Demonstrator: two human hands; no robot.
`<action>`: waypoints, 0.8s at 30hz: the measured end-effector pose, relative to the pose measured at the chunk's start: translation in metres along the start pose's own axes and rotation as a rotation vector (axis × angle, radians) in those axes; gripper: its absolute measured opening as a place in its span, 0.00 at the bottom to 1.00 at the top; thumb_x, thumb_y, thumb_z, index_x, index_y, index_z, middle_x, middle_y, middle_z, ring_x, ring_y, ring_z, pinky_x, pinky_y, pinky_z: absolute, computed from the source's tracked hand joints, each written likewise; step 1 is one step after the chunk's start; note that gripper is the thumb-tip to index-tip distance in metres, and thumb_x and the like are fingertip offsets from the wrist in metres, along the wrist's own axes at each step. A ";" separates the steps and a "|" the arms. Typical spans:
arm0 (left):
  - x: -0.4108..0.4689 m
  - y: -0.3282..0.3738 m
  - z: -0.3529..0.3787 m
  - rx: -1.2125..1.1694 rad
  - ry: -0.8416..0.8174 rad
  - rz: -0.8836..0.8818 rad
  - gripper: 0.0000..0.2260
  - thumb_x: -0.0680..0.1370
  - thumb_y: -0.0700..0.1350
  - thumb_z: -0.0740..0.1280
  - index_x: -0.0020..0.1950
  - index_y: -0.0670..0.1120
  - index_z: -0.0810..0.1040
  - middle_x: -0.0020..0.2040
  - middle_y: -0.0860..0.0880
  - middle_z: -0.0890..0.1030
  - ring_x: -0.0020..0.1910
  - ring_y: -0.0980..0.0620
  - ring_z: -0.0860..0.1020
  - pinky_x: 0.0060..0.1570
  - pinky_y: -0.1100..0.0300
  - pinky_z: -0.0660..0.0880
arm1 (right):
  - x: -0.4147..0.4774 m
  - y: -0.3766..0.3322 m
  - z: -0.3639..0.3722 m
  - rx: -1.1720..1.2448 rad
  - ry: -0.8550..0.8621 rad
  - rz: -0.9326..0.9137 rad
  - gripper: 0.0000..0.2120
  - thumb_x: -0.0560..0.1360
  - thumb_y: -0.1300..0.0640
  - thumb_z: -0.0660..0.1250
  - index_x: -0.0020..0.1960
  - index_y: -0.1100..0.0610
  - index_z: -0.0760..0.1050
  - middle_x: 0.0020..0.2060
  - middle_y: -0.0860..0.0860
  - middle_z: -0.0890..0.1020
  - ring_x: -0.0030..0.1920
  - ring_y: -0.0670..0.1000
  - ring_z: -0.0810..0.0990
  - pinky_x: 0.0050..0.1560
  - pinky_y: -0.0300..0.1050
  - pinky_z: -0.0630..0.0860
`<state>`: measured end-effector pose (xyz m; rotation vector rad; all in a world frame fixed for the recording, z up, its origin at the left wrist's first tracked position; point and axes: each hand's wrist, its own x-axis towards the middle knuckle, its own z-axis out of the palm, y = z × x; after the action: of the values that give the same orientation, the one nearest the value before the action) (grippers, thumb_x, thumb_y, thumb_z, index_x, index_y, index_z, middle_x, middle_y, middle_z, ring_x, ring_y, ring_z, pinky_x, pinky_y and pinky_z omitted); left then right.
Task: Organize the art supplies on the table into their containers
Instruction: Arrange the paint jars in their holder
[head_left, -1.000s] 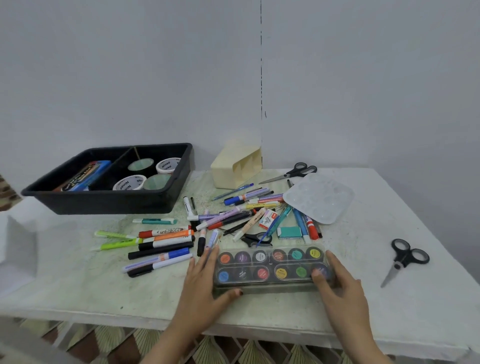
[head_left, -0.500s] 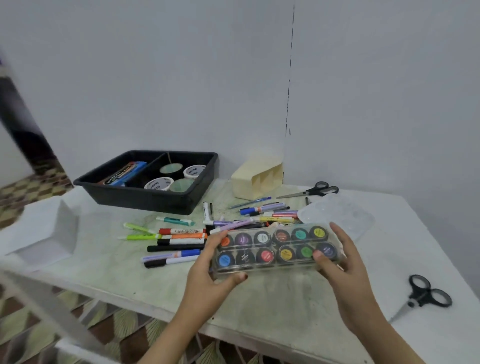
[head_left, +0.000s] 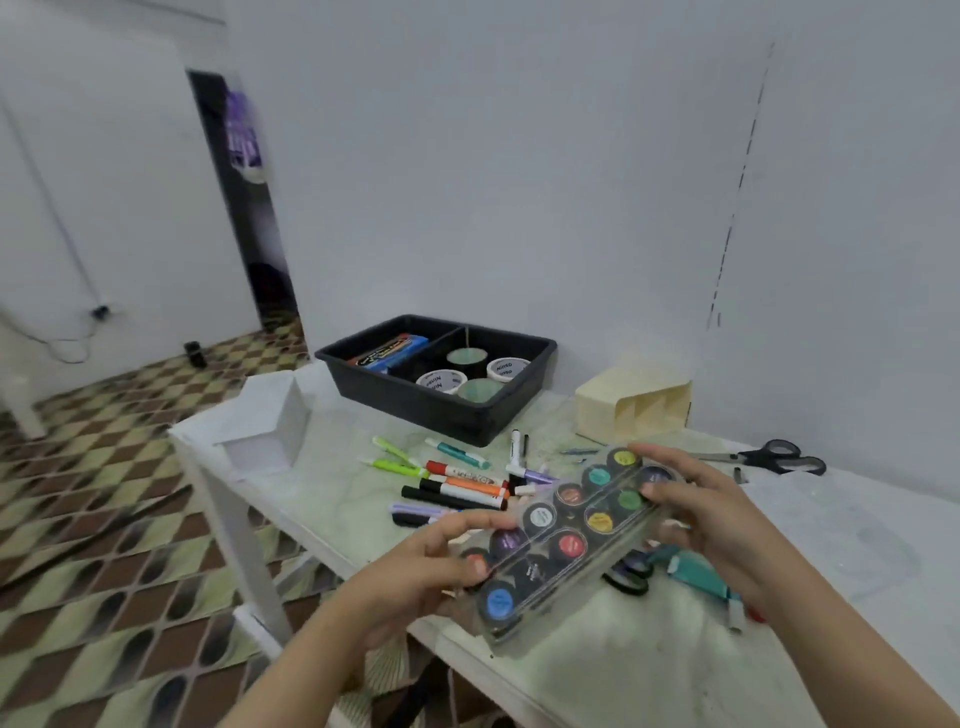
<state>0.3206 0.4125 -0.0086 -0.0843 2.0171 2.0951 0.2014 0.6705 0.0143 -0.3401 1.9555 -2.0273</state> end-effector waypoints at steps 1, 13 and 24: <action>-0.003 0.002 -0.006 -0.016 0.001 0.018 0.20 0.69 0.43 0.72 0.60 0.55 0.78 0.58 0.45 0.81 0.57 0.39 0.79 0.53 0.45 0.76 | 0.007 -0.003 0.009 0.003 -0.011 -0.015 0.19 0.73 0.68 0.66 0.54 0.46 0.81 0.53 0.55 0.83 0.45 0.53 0.83 0.46 0.53 0.81; -0.013 0.029 -0.110 -0.038 0.300 0.214 0.18 0.69 0.44 0.70 0.57 0.60 0.79 0.54 0.40 0.82 0.47 0.41 0.79 0.41 0.52 0.79 | 0.064 0.007 0.184 0.199 -0.258 -0.066 0.26 0.74 0.62 0.68 0.67 0.43 0.69 0.57 0.51 0.80 0.50 0.52 0.83 0.41 0.44 0.81; 0.007 0.052 -0.229 0.152 0.199 0.079 0.27 0.69 0.44 0.71 0.65 0.62 0.69 0.57 0.43 0.81 0.55 0.44 0.80 0.58 0.50 0.75 | 0.131 0.013 0.275 0.249 -0.158 -0.042 0.25 0.71 0.70 0.69 0.63 0.49 0.73 0.53 0.59 0.81 0.48 0.58 0.84 0.39 0.49 0.81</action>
<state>0.2757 0.1849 0.0295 -0.1981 2.3244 2.0429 0.1837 0.3666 0.0080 -0.4701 1.5949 -2.1676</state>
